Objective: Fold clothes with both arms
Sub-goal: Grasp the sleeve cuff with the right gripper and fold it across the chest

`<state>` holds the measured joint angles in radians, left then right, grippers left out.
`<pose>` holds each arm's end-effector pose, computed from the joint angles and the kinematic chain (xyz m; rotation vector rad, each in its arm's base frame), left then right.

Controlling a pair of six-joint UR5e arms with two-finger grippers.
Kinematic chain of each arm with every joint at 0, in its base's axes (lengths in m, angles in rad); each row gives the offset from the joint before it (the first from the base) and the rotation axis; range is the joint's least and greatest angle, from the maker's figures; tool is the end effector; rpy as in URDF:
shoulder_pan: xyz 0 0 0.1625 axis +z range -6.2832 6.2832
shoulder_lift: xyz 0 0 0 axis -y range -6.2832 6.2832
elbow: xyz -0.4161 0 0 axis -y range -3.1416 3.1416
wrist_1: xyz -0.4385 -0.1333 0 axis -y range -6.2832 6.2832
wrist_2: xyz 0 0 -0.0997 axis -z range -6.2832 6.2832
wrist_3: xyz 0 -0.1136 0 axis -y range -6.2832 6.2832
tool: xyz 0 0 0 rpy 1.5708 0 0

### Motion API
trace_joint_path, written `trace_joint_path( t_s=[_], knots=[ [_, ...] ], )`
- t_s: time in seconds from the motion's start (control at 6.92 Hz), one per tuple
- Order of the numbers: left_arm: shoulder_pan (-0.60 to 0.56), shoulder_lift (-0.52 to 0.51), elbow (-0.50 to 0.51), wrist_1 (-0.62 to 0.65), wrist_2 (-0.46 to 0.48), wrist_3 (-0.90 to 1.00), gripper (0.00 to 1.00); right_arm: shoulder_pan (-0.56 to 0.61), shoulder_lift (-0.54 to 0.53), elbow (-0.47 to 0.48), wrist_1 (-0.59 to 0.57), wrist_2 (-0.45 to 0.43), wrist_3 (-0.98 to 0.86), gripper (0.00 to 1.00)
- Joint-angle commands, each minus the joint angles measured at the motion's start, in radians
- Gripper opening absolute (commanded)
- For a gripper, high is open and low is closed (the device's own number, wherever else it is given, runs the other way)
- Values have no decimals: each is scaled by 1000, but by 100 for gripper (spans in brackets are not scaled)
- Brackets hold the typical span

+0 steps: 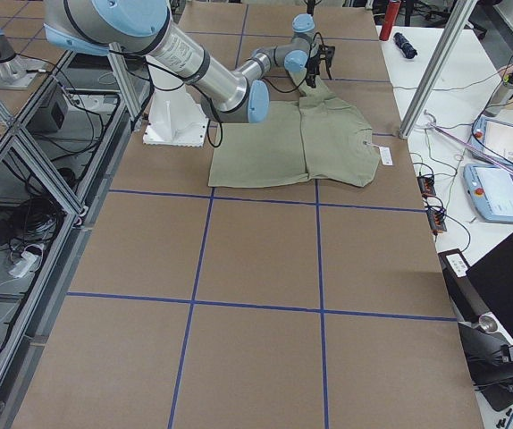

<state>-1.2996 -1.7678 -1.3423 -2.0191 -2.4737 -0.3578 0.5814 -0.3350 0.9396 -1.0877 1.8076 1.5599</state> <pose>0.1288 -0.6278 0.6083 0.0937 0.9648 0.1084 -0.6917 -0.5822 0.0131 0.1129 -1.1042 0.3825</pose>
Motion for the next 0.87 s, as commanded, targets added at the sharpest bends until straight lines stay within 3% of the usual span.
trace_joint_path(
  t_s=[0.0,0.29,0.43,0.72],
  knots=[
    [71,-9,124,-147,48,-78,98,88,-220,277,-78,134,-18,100],
    [88,-7,135,-147,45,-82,86,220,-429,456,-84,296,-105,100],
    [88,-1,132,-145,41,-107,80,251,-525,516,-81,323,-195,100],
    [143,-2,129,-147,47,-179,74,264,-573,562,-81,328,-230,100]
  ],
)
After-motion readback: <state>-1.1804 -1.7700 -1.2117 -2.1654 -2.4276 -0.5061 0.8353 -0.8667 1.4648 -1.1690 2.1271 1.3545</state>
